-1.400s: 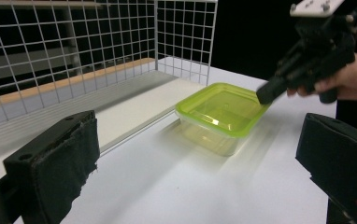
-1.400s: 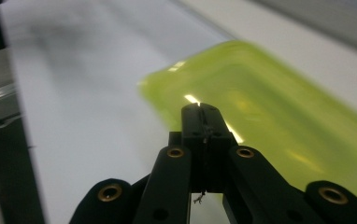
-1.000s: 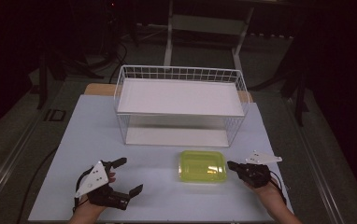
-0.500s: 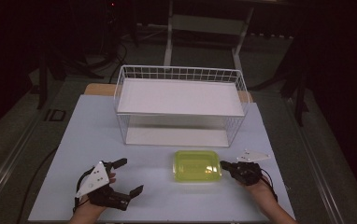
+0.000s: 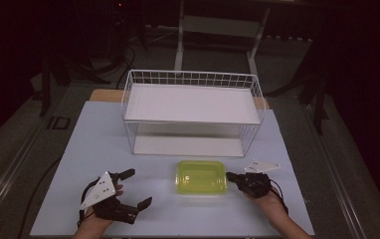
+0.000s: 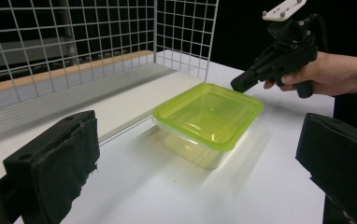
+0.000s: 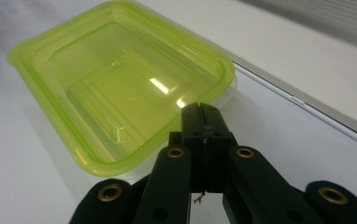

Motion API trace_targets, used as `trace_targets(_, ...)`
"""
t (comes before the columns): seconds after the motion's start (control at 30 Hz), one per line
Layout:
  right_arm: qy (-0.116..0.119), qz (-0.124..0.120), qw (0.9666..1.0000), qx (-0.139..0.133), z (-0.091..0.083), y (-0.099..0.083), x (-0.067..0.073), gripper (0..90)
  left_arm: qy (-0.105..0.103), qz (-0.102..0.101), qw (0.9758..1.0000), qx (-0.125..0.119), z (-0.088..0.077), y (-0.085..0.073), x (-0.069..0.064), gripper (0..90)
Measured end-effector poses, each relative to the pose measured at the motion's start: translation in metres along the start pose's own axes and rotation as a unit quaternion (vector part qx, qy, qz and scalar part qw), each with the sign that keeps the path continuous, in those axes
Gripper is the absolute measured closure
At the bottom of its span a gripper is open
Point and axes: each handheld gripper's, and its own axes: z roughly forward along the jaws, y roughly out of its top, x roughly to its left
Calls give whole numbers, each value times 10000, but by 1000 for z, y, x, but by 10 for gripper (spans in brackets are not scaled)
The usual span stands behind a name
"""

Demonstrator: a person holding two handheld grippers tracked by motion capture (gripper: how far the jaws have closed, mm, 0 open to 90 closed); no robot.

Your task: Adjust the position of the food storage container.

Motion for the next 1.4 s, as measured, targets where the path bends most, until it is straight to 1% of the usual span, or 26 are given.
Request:
trace_targets(0.17, 36, -49, 10000, -15, 2, 2, 5, 900, -4, -4, 10000, 15, 0, 0, 0, 0)
trace_targets(0.2, 54, -77, 9999, -45, 2, 4, 9, 900, -9, -16, 10000, 6, 0, 0, 0, 0)
trace_targets(0.27, 131, -75, 9999, -60, 4, 6, 12, 900, -9, -9, 10000, 14, 0, 0, 0, 0)
trace_targets(0.33, 144, -86, 9998, -56, 5, 7, 14, 900, -19, -10, 10000, 18, 1, 0, 0, 0)
trace_targets(0.37, 168, -164, 9997, -42, 7, 9, 18, 900, -22, -16, 10000, 23, 1, 0, 0, 0)
trace_targets(0.5, 227, -189, 9996, -50, 12, 12, 21, 900, -33, 13, 10000, 48, 1, -1, 0, 0)
trace_targets(0.6, 261, -218, 9994, -73, 18, 15, 25, 900, -44, -19, 10000, 44, 1, -1, 0, 0)
trace_targets(0.63, 261, -218, 9994, -73, 18, 15, 25, 900, -44, -19, 10000, 44, 1, -1, 0, 0)
trace_targets(0.67, 240, -284, 9993, -76, 20, 16, 25, 900, -47, -26, 10000, 50, 1, -1, 0, 0)
trace_targets(0.8, 236, -280, 9993, -103, 26, 20, 25, 900, -61, -10, 10000, 54, 2, -1, 0, 0)
trace_targets(0.97, 223, -347, 9991, -126, 32, 24, 24, 900, -72, -21, 10000, 62, 3, -1, 0, 0)
trace_targets(1.13, 208, -334, 9991, -149, 36, 26, 22, 900, -83, -40, 9999, 51, 3, -1, 0, 0)
trace_targets(1.3, 181, -419, 9988, -176, 39, 29, 19, 900, -108, -33, 9999, 71, 4, -1, -1, 0)
trace_targets(1.37, 161, -417, 9989, -164, 40, 29, 19, 900, -120, -35, 9999, 61, 4, -1, -1, 0)
trace_targets(1.4, 144, -462, 9987, -171, 41, 30, 19, 900, -114, -38, 9999, 58, 4, -1, -1, 0)
